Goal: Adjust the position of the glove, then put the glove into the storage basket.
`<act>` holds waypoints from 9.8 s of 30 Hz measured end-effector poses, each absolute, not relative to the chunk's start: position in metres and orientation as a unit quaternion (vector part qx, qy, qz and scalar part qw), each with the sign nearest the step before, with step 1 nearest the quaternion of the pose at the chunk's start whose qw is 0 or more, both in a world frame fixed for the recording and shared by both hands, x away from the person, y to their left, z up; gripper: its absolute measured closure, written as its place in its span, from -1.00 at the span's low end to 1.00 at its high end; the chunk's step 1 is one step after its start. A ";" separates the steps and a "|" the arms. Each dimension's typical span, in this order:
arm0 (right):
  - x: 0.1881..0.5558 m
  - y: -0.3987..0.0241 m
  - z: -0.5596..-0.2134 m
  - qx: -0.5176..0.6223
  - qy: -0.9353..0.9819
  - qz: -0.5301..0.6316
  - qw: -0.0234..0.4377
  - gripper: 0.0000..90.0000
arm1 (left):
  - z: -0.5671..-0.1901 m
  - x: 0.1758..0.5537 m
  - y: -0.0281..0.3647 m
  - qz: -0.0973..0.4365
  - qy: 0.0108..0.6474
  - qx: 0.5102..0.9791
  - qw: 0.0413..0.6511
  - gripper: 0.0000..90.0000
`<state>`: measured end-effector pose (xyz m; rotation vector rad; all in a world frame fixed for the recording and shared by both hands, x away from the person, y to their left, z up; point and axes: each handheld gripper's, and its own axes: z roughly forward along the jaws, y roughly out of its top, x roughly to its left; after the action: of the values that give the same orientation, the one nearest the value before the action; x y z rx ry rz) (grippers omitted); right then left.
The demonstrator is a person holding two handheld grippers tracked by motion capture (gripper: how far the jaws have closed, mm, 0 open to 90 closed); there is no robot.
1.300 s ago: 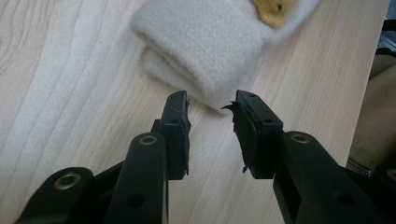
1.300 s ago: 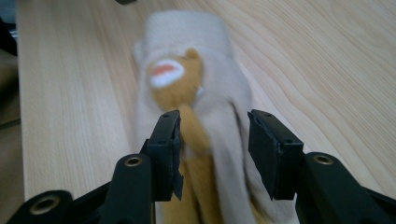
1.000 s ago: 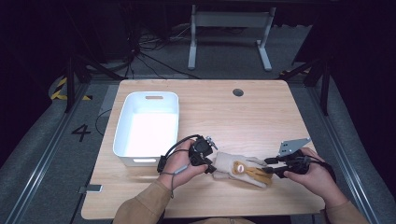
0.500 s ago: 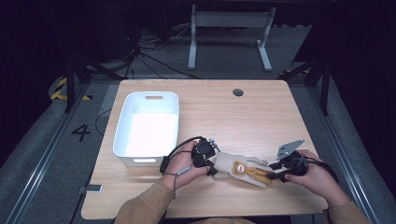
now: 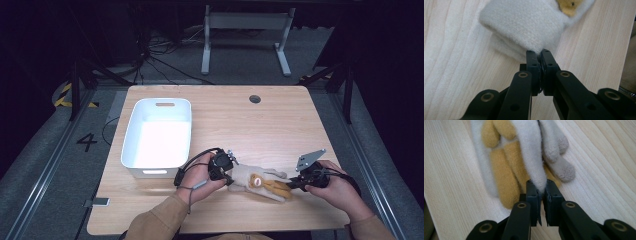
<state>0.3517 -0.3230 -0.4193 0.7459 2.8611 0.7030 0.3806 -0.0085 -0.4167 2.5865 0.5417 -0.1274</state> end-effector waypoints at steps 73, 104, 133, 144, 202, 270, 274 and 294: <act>0.363 -0.350 -0.397 0.310 0.903 0.276 0.113 0.87 | -0.392 0.368 -0.002 -0.024 0.193 0.949 0.247 0.20; 0.365 -0.369 -0.398 0.340 0.883 0.305 0.108 0.53 | -0.393 0.380 -0.053 -0.005 0.135 0.952 0.276 -0.35; 0.369 -0.366 -0.409 0.328 0.881 0.328 0.087 0.26 | -0.433 0.388 -0.079 -0.008 0.078 0.963 0.258 -0.59; 0.369 -0.367 -0.409 0.329 0.880 0.332 0.086 0.24 | -0.444 0.390 -0.086 -0.008 0.077 0.965 0.250 -0.64; 0.370 -0.366 -0.411 0.334 0.875 0.339 0.084 0.19 | -0.432 0.384 -0.084 -0.009 0.113 0.973 0.202 0.64; 0.412 -0.357 -0.427 0.377 0.864 0.332 0.034 0.45 | -0.295 0.416 0.063 0.010 0.379 0.889 0.256 0.64; 0.411 -0.357 -0.428 0.379 0.863 0.333 0.031 0.45 | -0.293 0.421 0.077 0.016 0.400 0.879 0.258 0.64; 0.407 -0.366 -0.428 0.394 0.852 0.343 0.033 0.43 | -0.289 0.445 0.131 0.038 0.487 0.832 0.262 0.64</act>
<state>0.4069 -0.3656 -0.4280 1.2133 2.6208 1.0553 0.4446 0.1312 -0.2887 2.2528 1.3187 0.1035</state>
